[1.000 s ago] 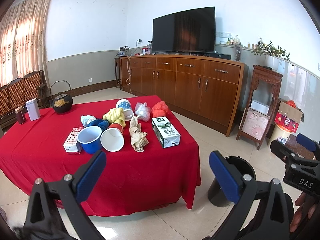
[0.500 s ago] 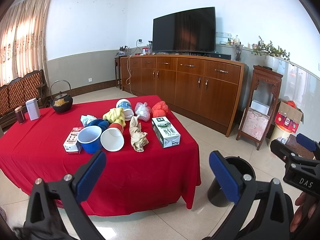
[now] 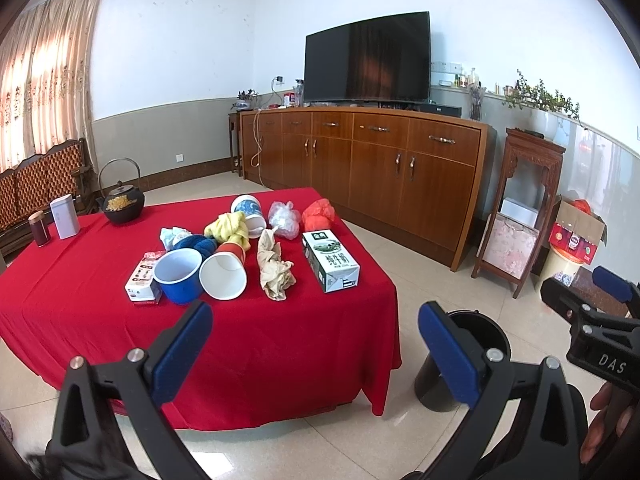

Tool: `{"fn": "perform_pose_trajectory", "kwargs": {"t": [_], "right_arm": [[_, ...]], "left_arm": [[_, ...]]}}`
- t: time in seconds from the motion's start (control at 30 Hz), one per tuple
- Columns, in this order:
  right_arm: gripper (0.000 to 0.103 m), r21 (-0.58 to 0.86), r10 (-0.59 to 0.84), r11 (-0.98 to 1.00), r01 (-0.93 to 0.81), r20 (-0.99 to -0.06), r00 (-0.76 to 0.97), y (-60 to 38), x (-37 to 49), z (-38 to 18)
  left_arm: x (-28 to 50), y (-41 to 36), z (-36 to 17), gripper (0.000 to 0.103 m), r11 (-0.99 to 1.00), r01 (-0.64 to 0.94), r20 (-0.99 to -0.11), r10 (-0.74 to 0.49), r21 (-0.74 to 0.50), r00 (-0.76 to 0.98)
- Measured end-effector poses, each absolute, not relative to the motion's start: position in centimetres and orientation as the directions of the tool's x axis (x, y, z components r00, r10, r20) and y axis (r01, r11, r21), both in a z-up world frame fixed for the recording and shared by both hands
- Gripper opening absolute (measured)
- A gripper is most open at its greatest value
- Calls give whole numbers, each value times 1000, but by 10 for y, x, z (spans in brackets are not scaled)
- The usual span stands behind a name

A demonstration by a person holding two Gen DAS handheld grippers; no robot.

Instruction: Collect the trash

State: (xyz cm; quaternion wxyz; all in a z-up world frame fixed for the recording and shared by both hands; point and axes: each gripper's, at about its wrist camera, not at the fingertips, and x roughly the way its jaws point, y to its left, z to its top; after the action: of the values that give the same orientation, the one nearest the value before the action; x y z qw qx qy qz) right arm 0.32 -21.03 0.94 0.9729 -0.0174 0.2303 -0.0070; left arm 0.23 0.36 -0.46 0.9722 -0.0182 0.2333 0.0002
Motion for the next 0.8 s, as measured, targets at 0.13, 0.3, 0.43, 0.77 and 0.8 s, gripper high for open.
{"fn": "perform_pose_trajectory", "kwargs": {"t": [0.13, 0.3, 0.43, 0.77, 0.8], "right_arm": [[103, -36, -21, 999, 6, -447, 894, -211, 3, 9], [103, -36, -21, 999, 5, -450, 893, -212, 2, 8], [103, -35, -22, 999, 7, -454, 891, -213, 2, 6], [103, -13, 55, 997, -73, -523, 851, -208, 19, -7], [103, 4, 79, 996, -91, -538, 840, -207, 23, -10]], "left_arm": [[3, 4, -5, 103, 999, -8, -456, -8, -34, 890], [2, 4, -5, 103, 999, -11, -454, -6, -35, 891], [2, 3, -6, 103, 999, -12, -455, -5, -35, 891], [9, 18, -14, 103, 998, -56, -478, 34, -32, 878], [10, 21, -15, 103, 997, -65, -480, 40, -34, 877]]}}
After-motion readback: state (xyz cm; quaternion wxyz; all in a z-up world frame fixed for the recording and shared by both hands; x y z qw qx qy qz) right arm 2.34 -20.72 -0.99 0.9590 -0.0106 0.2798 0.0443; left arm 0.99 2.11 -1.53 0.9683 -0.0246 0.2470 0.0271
